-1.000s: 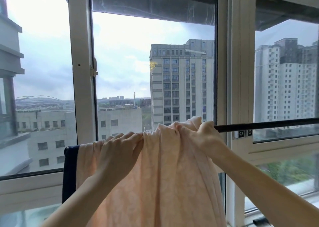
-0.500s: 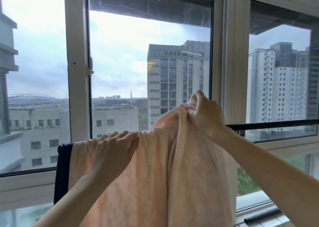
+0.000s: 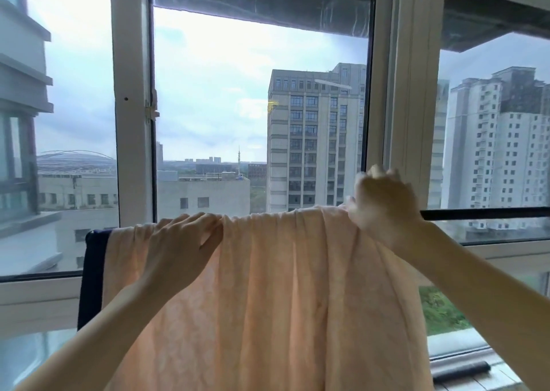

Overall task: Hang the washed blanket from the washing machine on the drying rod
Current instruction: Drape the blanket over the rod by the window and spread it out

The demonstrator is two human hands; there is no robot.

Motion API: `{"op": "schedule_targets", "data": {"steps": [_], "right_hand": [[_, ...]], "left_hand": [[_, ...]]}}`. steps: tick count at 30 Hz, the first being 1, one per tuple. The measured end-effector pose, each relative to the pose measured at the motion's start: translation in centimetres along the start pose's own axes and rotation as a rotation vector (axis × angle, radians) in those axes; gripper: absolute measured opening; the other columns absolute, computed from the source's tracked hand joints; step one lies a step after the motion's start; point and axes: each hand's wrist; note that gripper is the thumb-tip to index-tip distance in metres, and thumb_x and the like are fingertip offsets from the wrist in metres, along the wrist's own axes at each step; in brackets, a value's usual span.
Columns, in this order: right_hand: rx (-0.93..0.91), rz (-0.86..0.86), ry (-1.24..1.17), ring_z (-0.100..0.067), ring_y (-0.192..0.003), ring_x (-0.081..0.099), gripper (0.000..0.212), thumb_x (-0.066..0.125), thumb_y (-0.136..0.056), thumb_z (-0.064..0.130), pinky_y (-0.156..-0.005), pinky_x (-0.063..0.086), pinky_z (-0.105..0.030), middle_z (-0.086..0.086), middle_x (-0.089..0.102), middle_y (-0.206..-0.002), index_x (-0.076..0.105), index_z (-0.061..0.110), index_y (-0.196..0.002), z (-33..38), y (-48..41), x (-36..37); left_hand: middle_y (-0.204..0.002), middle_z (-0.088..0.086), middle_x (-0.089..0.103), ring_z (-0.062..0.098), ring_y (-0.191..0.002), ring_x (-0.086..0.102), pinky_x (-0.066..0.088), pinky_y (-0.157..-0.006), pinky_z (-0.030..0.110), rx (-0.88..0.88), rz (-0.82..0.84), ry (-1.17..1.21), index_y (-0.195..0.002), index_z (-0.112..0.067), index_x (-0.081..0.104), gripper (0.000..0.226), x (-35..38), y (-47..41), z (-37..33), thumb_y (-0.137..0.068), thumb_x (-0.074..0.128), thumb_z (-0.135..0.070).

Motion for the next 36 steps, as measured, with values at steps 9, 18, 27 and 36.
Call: {"op": "schedule_targets", "data": {"steps": [9,18,27,36], "right_hand": [[-0.598,0.148,-0.59,-0.011,-0.091,0.066,0.024,0.06,-0.093,0.025,-0.087,0.055,-0.029,-0.003,0.069,-0.108,0.065,0.012,-0.113,7.3,-0.2,2.5],[-0.38,-0.042,-0.735,-0.008,-0.076,0.059,0.011,0.06,-0.092,0.011,-0.071,0.044,-0.01,-0.001,0.07,-0.092,0.068,0.01,-0.1,7.3,-0.9,4.1],[-0.113,-0.134,-0.637,-0.019,-0.08,0.061,0.012,0.058,-0.093,0.01,-0.074,0.038,-0.019,-0.011,0.07,-0.091,0.067,0.003,-0.098,0.5,-2.1,4.7],[-0.298,0.014,-0.612,-0.008,-0.084,0.061,0.019,0.053,-0.092,0.011,-0.072,0.039,-0.009,0.004,0.069,-0.093,0.069,0.016,-0.102,0.3,-0.8,3.9]], "left_hand": [[-0.095,-0.011,0.074,0.006,-0.08,0.068,0.043,-0.066,0.016,0.014,0.003,0.093,-0.102,-0.025,0.074,0.032,-1.0,0.0,0.6,-0.092,0.052,-0.046],[-0.079,-0.013,0.07,-0.004,-0.072,0.063,0.053,-0.07,0.02,-0.179,-0.033,0.301,-0.089,-0.019,0.075,0.008,-1.8,-0.6,1.9,-0.086,0.069,-0.021],[-0.086,0.005,0.072,-0.004,-0.067,0.059,0.041,-0.057,0.004,-0.31,-0.061,0.283,-0.098,-0.006,0.07,0.013,-1.2,-1.8,1.8,-0.092,0.062,-0.014],[-0.101,-0.008,0.071,0.001,-0.077,0.064,0.047,-0.067,0.014,-0.084,0.06,0.235,-0.105,-0.02,0.069,0.03,0.3,-1.4,-0.9,-0.096,0.05,-0.043]]}}
Point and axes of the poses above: each hand's wrist, its own y-axis away from the middle knuckle, its own x-axis out of the palm, z = x × y
